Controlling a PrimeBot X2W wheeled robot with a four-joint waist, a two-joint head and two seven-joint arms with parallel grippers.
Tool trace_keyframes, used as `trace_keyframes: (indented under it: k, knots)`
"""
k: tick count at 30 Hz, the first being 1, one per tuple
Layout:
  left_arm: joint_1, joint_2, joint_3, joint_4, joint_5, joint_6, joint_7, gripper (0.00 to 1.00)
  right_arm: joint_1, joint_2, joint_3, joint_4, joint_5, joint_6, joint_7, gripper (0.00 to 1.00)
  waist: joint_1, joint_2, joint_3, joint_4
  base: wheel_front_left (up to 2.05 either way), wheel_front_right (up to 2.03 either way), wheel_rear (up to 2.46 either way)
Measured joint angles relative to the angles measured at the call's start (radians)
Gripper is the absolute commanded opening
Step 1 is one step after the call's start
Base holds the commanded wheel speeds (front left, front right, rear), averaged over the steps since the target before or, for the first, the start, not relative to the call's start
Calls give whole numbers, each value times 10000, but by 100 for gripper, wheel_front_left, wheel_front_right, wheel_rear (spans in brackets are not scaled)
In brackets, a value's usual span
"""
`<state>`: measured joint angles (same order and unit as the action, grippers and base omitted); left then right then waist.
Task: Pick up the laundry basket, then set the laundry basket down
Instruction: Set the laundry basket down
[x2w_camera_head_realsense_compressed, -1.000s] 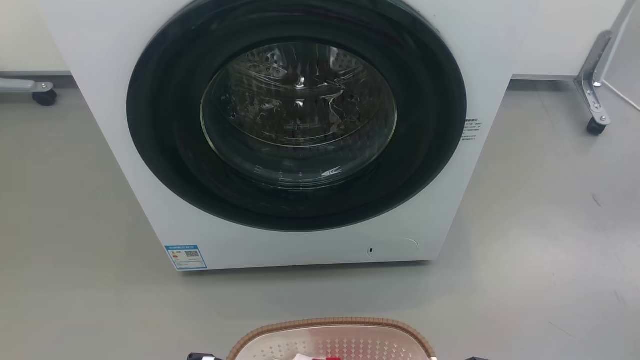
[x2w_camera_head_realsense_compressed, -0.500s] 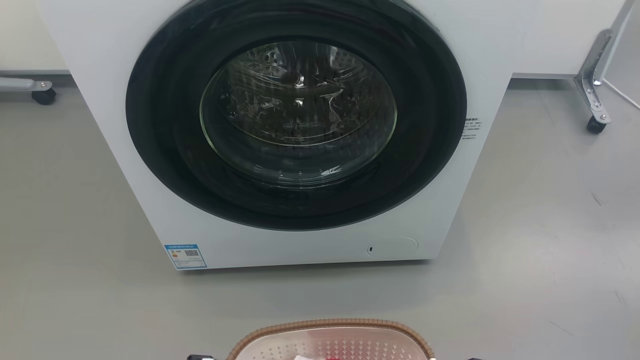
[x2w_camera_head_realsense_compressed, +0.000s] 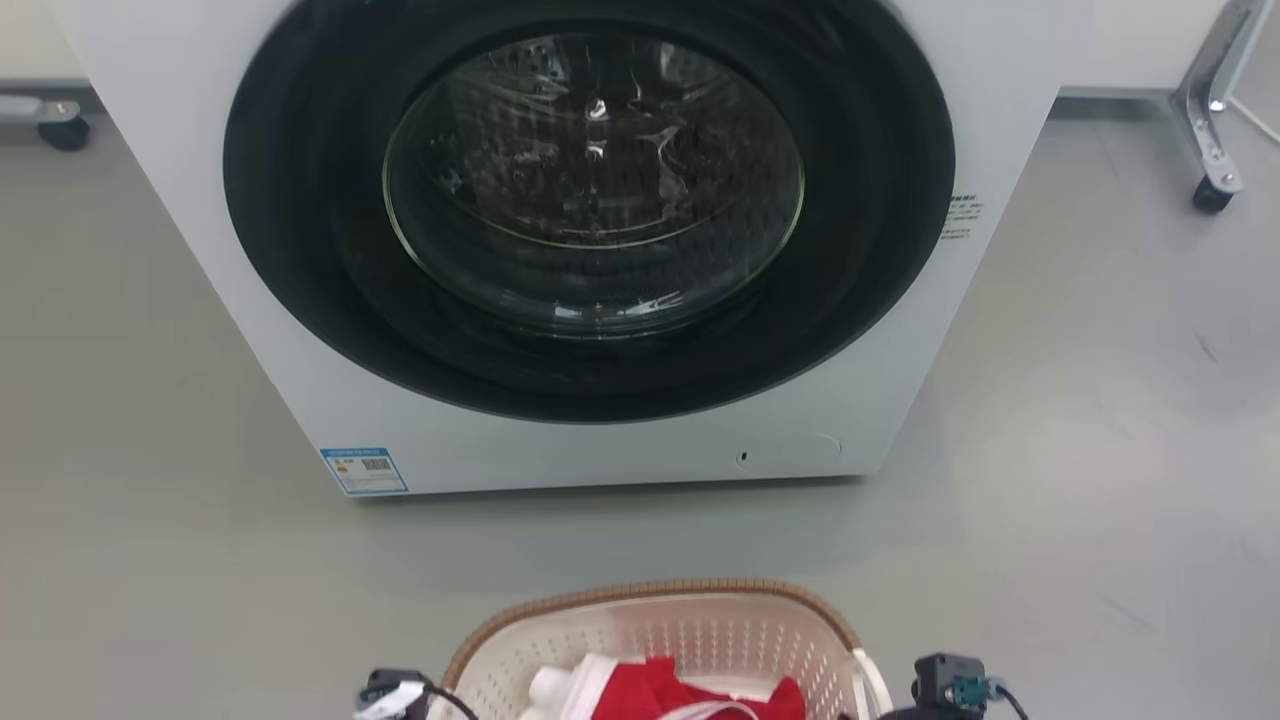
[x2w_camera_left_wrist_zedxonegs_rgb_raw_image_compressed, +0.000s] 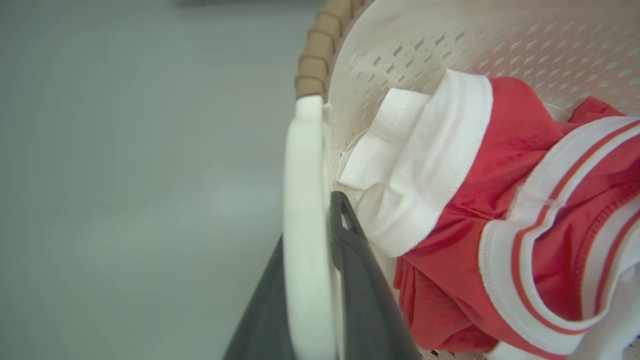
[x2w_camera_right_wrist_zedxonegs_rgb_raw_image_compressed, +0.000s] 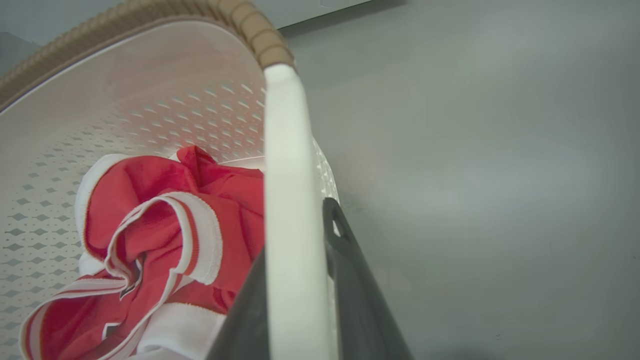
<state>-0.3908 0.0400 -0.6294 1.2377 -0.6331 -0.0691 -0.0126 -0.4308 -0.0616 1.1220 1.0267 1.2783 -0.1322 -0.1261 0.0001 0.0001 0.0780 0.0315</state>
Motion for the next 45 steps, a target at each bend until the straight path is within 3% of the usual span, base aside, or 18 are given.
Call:
trace_keyframes:
  k: [45]
  knots:
    - [-4939, 140, 282, -886, 150, 587, -1055, 0, -5700, -123, -412, 1129, -846, 0, -1104, 0, 1, 2, 6248, 414, 0, 0, 0]
